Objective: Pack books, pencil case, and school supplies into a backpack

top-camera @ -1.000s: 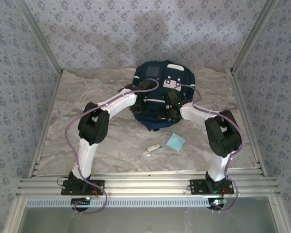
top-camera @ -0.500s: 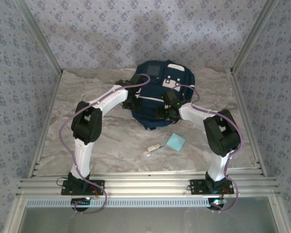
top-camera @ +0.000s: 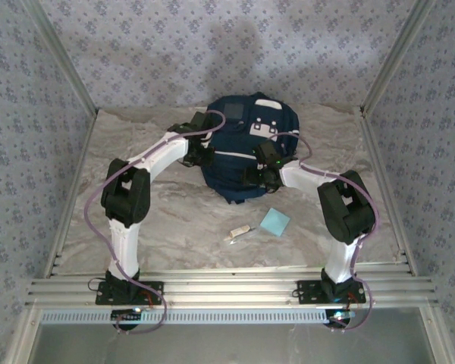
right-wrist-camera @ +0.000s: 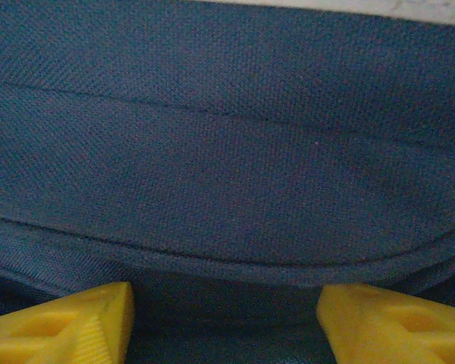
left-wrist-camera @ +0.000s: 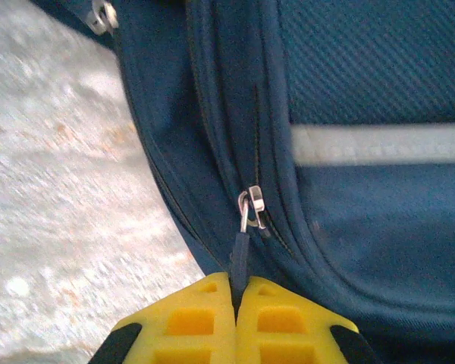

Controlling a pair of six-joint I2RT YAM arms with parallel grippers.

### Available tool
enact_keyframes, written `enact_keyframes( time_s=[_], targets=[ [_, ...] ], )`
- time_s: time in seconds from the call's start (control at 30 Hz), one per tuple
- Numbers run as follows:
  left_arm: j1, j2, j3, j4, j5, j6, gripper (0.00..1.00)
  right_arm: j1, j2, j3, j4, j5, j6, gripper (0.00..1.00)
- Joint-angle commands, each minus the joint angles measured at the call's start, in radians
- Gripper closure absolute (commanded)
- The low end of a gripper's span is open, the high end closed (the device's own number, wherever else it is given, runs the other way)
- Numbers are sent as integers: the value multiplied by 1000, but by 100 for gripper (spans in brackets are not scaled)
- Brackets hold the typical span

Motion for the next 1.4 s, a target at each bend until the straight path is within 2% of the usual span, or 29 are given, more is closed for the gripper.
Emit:
enact_keyframes(
  time_s=[0.0,0.13,0.33,0.53,0.77,0.83,0.97,1.0,1.13,1.23,1.27,1.37],
  targets=[
    [46,48,46,113,-266,50,97,-16,86,-61,-158,47,-3,31],
    [68,96,65,191,-294,82,96,-16,92,-61,-159,44,-5,31],
    [97,109,64,186,-223,30,96,-12,91,-51,-169,38,-18,32],
    [91,-84,-172,287,-141,-67,95,-26,12,-12,-210,72,-57,29],
    [42,-374,-530,408,-89,-204,94,-120,67,134,-257,111,-196,29],
    [22,-417,-571,411,-80,-215,89,-140,79,155,-257,109,-211,29],
    [9,-392,-535,340,-87,-218,65,-154,40,154,-268,83,-214,28],
    [10,-376,-512,308,-97,-221,61,-155,13,139,-270,83,-211,28],
    [4,-373,-461,253,-86,-234,54,-165,-121,59,-297,71,-193,27],
    [-20,-428,-460,249,-63,-248,45,-180,-234,-46,-335,38,-180,27],
    [-34,-450,-462,248,-50,-255,41,-183,-274,-79,-347,27,-175,26],
    [-86,-502,-489,282,24,-282,37,-188,-385,-177,-377,-21,-148,26]
  ],
)
